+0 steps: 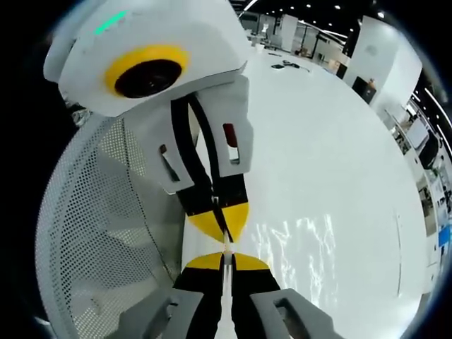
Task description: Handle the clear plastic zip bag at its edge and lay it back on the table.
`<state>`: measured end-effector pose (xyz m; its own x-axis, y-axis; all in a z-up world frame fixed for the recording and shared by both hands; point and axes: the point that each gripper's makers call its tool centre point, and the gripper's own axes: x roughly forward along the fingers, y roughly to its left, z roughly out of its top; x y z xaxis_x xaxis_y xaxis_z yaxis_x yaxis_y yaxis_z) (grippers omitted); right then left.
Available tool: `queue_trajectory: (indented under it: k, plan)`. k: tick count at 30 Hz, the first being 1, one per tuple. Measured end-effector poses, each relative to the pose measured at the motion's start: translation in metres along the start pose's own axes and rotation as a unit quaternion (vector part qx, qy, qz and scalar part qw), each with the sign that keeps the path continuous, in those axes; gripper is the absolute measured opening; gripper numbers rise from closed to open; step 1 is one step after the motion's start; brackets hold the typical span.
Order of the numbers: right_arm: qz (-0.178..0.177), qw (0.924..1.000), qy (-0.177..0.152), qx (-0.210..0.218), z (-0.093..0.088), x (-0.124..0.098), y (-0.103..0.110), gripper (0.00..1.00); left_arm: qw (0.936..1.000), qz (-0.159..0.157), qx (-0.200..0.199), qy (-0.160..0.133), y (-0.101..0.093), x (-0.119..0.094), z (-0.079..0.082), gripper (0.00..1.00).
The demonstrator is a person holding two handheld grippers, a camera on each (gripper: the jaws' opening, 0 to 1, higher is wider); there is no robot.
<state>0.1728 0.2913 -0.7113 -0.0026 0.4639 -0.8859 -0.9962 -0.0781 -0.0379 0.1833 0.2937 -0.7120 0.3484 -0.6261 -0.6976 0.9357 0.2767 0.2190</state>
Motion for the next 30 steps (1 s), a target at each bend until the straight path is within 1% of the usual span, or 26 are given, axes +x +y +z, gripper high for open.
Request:
queue_trajectory:
  k: [8, 14, 24, 30]
  plan:
    - [-0.003, 1.0000, 0.005, 0.007, -0.013, -0.004, -0.004, 0.00, 1.0000, 0.000, -0.005, 0.004, 0.002, 0.000, -0.006, 0.00]
    - [-0.003, 0.9999, 0.006, 0.010, -0.016, -0.005, -0.003, 0.00, 1.0000, -0.001, -0.008, 0.005, 0.002, 0.000, -0.006, 0.00]
    - [-0.004, 0.9997, 0.013, 0.019, -0.030, -0.007, -0.005, 0.00, 0.9999, -0.003, -0.009, 0.011, 0.002, 0.000, -0.009, 0.00]
    - [-0.005, 0.9997, 0.012, 0.022, -0.034, -0.009, -0.006, 0.00, 0.9999, -0.003, -0.011, 0.011, 0.002, 0.000, -0.008, 0.00]
